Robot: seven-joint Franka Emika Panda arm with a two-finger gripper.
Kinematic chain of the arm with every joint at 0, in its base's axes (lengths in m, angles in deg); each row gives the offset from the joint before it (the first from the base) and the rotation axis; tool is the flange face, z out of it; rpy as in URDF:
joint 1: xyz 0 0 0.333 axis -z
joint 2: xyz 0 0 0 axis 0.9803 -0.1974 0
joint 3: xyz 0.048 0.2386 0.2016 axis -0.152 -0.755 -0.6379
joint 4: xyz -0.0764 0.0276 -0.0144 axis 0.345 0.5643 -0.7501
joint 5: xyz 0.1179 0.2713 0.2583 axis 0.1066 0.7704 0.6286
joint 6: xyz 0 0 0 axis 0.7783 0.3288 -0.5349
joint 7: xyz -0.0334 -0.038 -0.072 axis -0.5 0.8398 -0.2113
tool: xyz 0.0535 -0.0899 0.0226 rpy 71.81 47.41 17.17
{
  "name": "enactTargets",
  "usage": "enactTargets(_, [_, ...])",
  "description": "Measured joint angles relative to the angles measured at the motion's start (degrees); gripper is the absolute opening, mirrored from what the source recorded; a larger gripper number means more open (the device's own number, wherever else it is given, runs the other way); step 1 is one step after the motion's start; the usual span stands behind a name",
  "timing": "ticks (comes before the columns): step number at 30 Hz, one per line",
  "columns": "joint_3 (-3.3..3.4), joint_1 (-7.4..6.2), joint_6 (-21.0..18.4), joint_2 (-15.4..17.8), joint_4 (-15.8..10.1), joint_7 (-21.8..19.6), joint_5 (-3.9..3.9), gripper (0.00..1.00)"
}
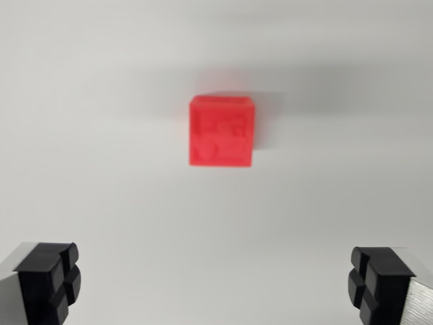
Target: Destack cube
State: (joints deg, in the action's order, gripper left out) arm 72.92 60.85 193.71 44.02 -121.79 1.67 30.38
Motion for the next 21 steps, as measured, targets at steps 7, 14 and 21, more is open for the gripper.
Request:
enactTargets(7, [0.00, -0.01, -3.36, 1.92, 1.44, 0.15, 0.19, 1.00])
enactTargets(14, [0.00, -0.01, -6.32, 3.43, 2.89, 0.27, 0.29, 1.00])
enactTargets(21, [0.00, -0.01, -8.51, 4.40, 4.09, 0.34, 0.38, 1.00])
